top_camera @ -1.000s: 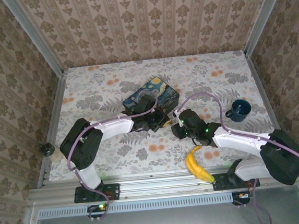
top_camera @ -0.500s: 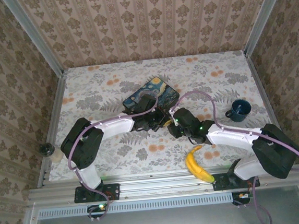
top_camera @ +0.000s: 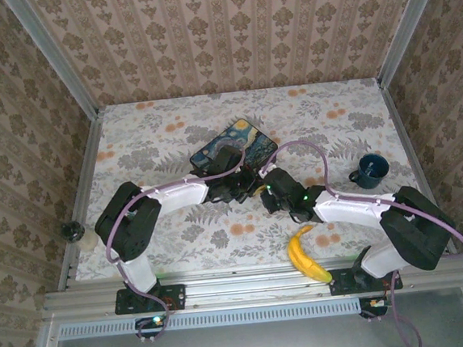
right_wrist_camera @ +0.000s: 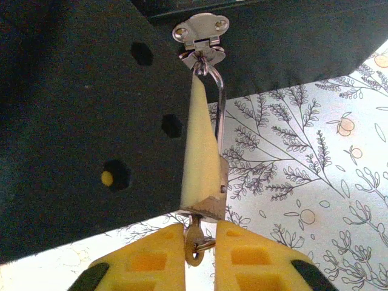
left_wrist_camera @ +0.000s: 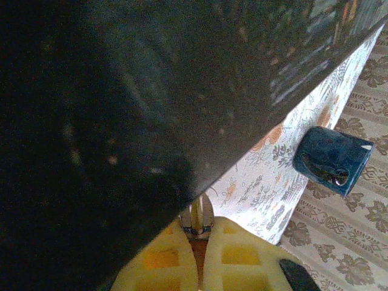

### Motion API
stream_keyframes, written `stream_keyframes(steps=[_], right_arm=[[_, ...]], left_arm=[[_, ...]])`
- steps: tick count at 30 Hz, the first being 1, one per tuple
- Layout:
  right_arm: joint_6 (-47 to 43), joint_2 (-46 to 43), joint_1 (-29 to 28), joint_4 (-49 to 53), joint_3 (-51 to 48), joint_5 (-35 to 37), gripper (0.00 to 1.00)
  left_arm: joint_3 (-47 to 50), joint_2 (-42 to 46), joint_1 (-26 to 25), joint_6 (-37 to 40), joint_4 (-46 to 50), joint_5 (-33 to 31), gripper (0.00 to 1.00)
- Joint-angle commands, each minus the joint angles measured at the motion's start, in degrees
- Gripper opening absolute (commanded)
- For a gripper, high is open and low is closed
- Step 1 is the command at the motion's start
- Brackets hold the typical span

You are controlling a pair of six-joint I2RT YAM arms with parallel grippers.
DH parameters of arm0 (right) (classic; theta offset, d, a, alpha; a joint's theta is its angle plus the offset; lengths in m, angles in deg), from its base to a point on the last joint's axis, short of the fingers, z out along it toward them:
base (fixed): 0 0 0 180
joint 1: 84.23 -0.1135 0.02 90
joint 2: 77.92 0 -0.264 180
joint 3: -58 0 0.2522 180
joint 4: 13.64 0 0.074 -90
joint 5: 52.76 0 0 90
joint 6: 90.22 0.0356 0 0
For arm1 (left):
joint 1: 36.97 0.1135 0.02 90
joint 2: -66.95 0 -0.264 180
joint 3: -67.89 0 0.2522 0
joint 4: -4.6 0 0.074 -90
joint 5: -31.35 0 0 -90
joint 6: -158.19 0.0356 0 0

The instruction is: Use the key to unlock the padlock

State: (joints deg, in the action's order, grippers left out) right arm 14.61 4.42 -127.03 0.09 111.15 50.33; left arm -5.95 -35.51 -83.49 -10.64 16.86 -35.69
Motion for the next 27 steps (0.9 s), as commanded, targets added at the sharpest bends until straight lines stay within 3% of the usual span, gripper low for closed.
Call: stream_keyframes(steps=[1,3,9,17,24,25,27], right_arm=[[0.46,0.91,0.92,-4.2,0.83,1.56,0.08],[2.44,0.89,2.47,-4.72,1.03,-1.52,0.0],[14.64,1.24,10.23,-7.5,0.96,-19.87,0.0],[29.64,1.4,15.94,-16.91,-3.98,-30.46,0.0],[33.07,3.26,16.18,-21.34,-5.32,-28.53,0.0],[33.76,3.26,16.18,-22.13,-5.7,-28.27,0.0],[34.87,3.09,16.18,-23.34,-6.31,-27.63,0.0]], left_arm=[[0.24,-2.57,-1.47,-0.69,4.22,5.72,0.0],[0.13,-2.66,-1.62,-0.54,4.34,5.78,0.0],[0.46,-3.09,-2.03,-0.44,3.34,5.84,0.0],[2.58,-3.1,-2.61,-2.66,-1.09,5.72,0.02],[3.77,-0.95,-2.78,-2.9,-3.51,4.21,0.45],[3.94,-0.1,-2.78,-2.46,-3.53,3.55,0.6],[3.91,1.91,-2.69,-1.15,-3.25,2.33,0.79]])
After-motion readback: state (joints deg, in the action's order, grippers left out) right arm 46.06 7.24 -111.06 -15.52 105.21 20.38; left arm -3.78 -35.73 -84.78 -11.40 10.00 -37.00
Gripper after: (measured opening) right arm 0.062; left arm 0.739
